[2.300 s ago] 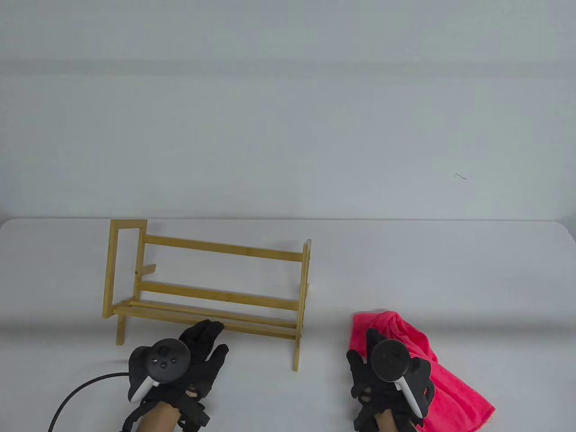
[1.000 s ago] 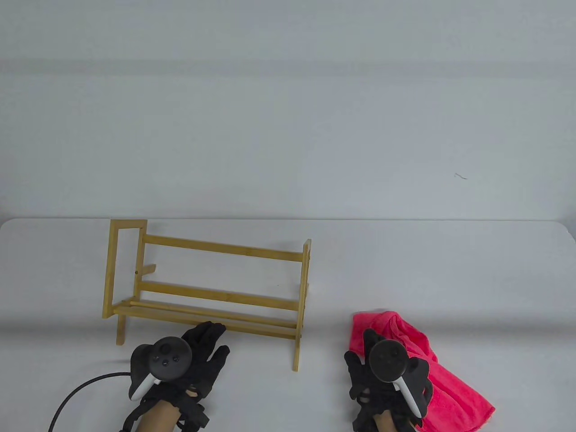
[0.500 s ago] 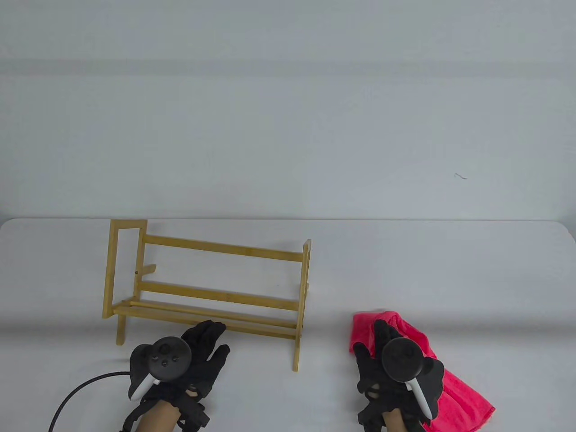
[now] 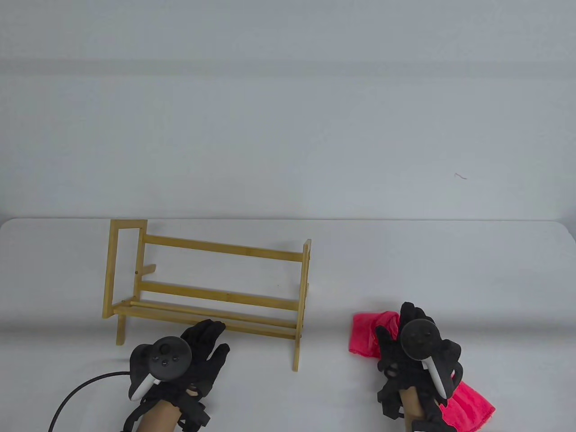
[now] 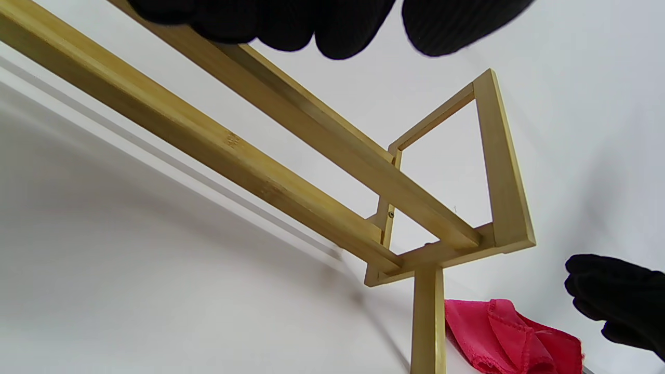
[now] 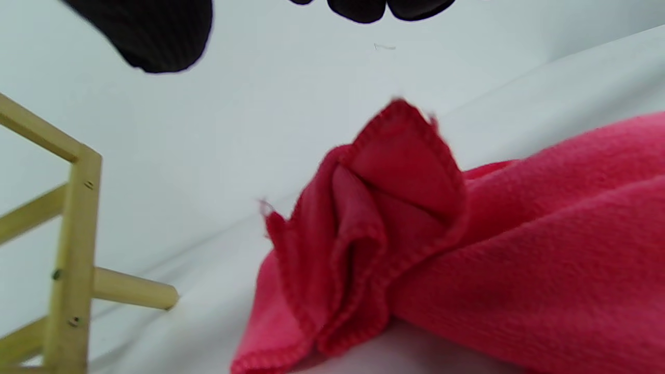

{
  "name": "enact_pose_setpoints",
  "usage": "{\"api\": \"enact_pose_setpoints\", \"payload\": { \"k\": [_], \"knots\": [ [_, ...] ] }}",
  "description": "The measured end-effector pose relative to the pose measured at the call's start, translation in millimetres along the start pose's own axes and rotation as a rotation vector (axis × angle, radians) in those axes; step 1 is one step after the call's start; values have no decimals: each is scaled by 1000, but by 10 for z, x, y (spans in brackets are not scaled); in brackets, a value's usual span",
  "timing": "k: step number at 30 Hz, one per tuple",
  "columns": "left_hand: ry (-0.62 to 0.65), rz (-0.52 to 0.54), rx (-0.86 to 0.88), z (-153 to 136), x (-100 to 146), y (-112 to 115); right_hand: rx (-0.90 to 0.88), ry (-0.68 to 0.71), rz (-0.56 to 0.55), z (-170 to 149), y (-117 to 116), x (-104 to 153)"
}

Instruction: Hang square towel on book rack

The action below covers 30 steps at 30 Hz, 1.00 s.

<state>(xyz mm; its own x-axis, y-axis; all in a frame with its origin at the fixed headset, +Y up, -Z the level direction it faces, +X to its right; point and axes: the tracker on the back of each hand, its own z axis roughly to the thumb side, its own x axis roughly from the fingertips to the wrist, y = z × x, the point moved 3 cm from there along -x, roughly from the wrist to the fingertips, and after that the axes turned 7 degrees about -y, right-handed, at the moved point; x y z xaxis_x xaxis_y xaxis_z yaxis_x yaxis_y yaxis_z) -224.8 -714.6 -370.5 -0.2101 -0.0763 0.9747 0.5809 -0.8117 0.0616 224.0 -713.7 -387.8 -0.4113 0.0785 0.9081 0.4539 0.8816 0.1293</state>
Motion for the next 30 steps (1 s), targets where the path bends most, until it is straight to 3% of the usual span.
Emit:
{"api": "enact_pose_setpoints", "payload": {
  "k": [8,17,30],
  "knots": [
    [-3,1,-9,6,5,-11,179,23,164,114,-378,-206],
    [-4,9,-16,-2,13,-36,347,-5,312,108,-796,-247],
    [-10,-11,-25,7,13,-18,395,-25,91,105,-733,-259]
  ]
}}
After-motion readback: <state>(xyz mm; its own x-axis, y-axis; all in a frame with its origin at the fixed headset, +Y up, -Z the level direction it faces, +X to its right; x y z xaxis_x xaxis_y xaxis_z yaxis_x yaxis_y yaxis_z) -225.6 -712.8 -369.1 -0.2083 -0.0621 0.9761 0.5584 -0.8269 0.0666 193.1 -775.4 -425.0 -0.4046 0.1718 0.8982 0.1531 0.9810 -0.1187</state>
